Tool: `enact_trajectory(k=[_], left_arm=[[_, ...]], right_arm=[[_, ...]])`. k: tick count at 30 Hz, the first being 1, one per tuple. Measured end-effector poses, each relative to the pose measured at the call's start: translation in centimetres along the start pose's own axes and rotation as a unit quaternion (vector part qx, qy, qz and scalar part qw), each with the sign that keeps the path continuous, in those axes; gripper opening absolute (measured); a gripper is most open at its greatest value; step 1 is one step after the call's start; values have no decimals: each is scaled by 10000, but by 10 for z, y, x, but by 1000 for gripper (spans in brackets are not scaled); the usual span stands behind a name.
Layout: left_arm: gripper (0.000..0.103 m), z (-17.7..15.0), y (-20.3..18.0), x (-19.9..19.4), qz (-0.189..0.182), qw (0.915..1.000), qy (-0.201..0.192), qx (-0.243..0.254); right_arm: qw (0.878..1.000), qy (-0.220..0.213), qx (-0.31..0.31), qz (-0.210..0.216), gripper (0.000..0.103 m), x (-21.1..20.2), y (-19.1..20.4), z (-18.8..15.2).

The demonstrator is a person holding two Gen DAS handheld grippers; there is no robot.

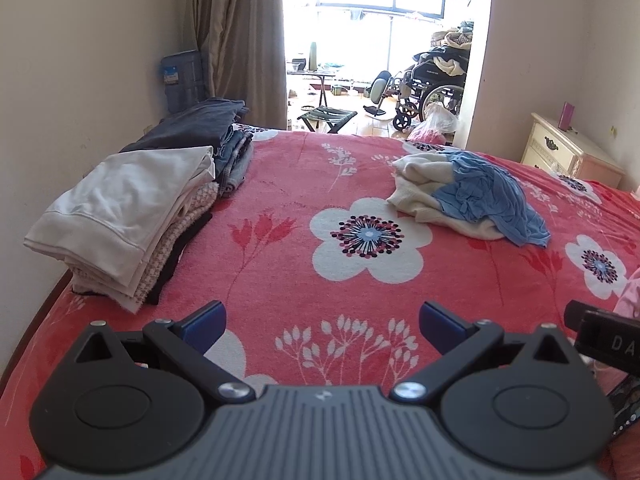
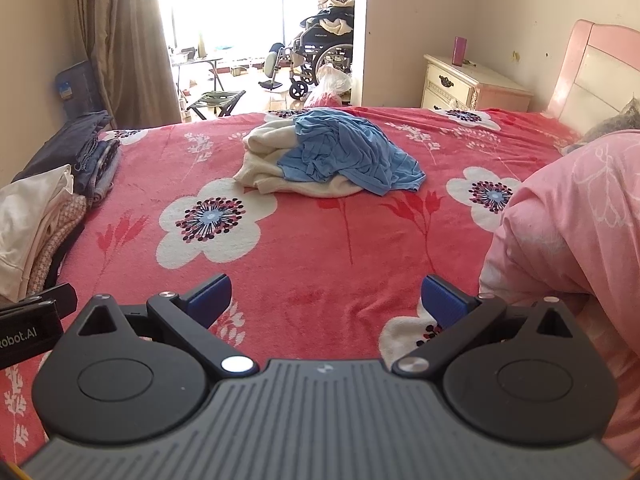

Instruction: Fold clothes

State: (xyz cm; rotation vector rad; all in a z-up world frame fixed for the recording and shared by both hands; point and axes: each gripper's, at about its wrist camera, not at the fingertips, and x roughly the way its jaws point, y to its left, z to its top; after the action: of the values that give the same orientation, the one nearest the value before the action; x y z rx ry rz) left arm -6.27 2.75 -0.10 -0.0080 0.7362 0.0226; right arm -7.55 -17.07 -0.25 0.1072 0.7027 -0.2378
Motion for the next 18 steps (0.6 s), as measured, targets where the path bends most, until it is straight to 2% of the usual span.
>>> enact_trajectory(k=[18], left_arm=[[103, 0, -1, 14, 34, 9999, 98, -16]], right_arm=[[10000, 62, -37, 8, 102, 12, 1, 2]])
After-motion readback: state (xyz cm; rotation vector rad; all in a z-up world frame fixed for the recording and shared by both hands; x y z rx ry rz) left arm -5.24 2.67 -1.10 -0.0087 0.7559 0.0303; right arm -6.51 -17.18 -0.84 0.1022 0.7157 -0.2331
